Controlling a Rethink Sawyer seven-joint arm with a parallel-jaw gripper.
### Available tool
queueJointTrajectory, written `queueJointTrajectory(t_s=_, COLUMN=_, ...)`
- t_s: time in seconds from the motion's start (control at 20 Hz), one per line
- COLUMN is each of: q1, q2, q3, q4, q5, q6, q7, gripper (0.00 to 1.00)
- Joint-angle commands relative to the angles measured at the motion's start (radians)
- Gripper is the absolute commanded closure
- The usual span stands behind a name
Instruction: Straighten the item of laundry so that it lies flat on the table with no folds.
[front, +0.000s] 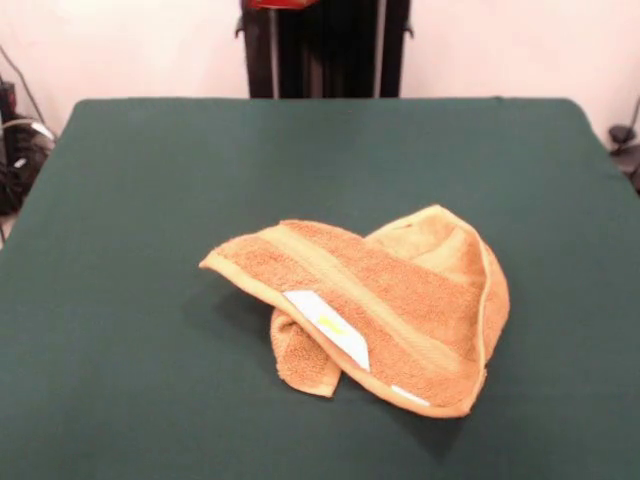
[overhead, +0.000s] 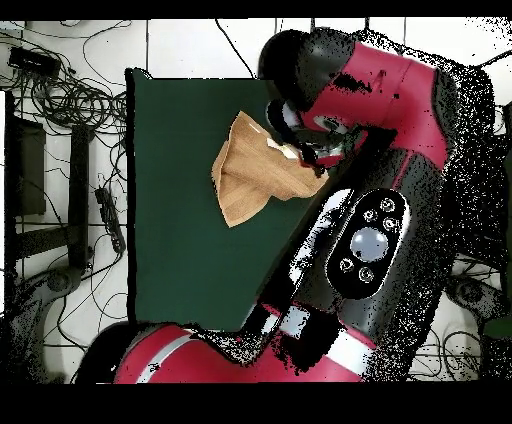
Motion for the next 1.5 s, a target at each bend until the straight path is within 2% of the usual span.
queueJointTrajectory(t_s=0.05, q1=-0.143, q2=0.083, q3=0.065, q4=-0.172, q5=-0.067, q6=-0.085, q7=-0.097, gripper=0.0)
queueJointTrajectory(t_s=0.15, q1=-0.188, q2=0.096, q3=0.086, q4=-0.222, q5=-0.081, q6=-0.111, q7=-0.17, gripper=0.0)
queueJointTrajectory(t_s=0.3, q1=-0.231, q2=0.106, q3=0.106, q4=-0.268, q5=-0.088, q6=-0.081, q7=-0.226, gripper=0.0)
queueJointTrajectory(t_s=0.55, q1=-0.223, q2=0.085, q3=0.126, q4=-0.224, q5=-0.094, q6=-0.024, q7=-0.182, gripper=0.0)
queueJointTrajectory(t_s=0.8, q1=-0.229, q2=0.089, q3=0.129, q4=-0.236, q5=-0.102, q6=-0.005, q7=-0.16, gripper=0.0)
queueJointTrajectory(t_s=1.05, q1=-0.182, q2=0.057, q3=0.157, q4=-0.162, q5=-0.062, q6=0.051, q7=-0.039, gripper=0.0)
queueJointTrajectory(t_s=1.25, q1=-0.115, q2=0.017, q3=0.148, q4=-0.068, q5=-0.081, q6=0.034, q7=0.016, gripper=0.0)
queueJointTrajectory(t_s=1.5, q1=-0.058, q2=0.0, q3=0.154, q4=0.005, q5=-0.06, q6=-0.004, q7=0.112, gripper=0.0)
